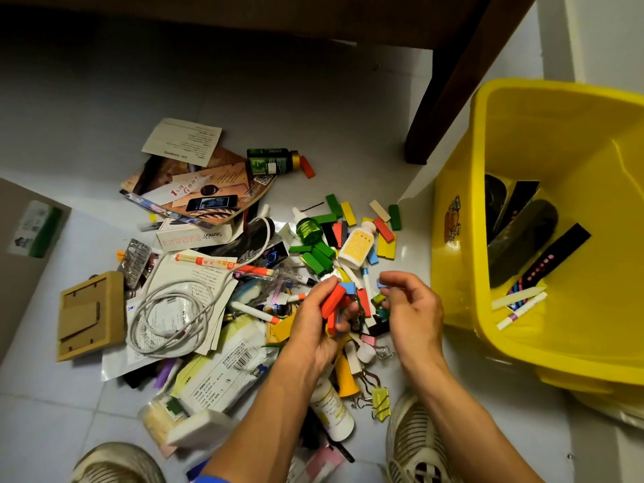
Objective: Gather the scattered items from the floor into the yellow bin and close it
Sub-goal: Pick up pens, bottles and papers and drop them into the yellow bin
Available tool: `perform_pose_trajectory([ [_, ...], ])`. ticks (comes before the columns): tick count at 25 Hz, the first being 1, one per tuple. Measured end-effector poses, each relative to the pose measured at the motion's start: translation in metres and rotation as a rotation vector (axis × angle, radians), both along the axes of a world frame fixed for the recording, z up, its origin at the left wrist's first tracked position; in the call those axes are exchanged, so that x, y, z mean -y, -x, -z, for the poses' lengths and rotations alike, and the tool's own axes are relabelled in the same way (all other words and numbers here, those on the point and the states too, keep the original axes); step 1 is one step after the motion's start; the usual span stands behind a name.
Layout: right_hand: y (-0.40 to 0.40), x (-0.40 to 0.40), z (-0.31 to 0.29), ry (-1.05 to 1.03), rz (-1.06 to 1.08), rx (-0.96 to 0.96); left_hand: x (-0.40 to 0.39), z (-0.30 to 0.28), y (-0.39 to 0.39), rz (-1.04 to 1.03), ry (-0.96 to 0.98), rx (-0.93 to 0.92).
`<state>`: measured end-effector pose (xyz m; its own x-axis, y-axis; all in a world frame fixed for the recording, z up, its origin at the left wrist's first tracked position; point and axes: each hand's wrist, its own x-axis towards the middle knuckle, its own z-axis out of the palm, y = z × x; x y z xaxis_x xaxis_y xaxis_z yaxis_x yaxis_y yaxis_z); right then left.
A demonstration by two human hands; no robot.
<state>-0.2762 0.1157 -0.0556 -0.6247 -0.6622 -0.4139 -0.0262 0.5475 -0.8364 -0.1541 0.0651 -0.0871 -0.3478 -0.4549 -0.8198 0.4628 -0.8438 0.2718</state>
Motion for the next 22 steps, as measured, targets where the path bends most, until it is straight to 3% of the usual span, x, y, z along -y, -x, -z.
perform_pose_trajectory([
  [2,0.010,0.001,0.022,-0.068,-0.136,-0.131,0.003,-0.002,-0.007,-0.026,0.034,0.003],
  [6,0.003,0.009,0.060,-0.323,-0.635,-0.521,0.006,-0.005,-0.017,-0.016,0.057,-0.002],
  [12,-0.009,0.016,0.063,-0.471,-0.646,-0.601,0.009,-0.007,-0.017,0.007,0.033,-0.019],
  [15,-0.018,0.006,0.053,-0.359,-0.568,-0.547,0.007,-0.008,-0.012,0.044,0.051,-0.001],
  [19,0.009,0.012,0.050,-0.152,-0.338,-0.449,0.019,-0.010,-0.003,0.144,0.177,0.210],
  [22,0.030,0.023,0.061,-0.297,-0.396,-0.557,0.034,-0.009,0.016,0.323,0.325,0.438],
])
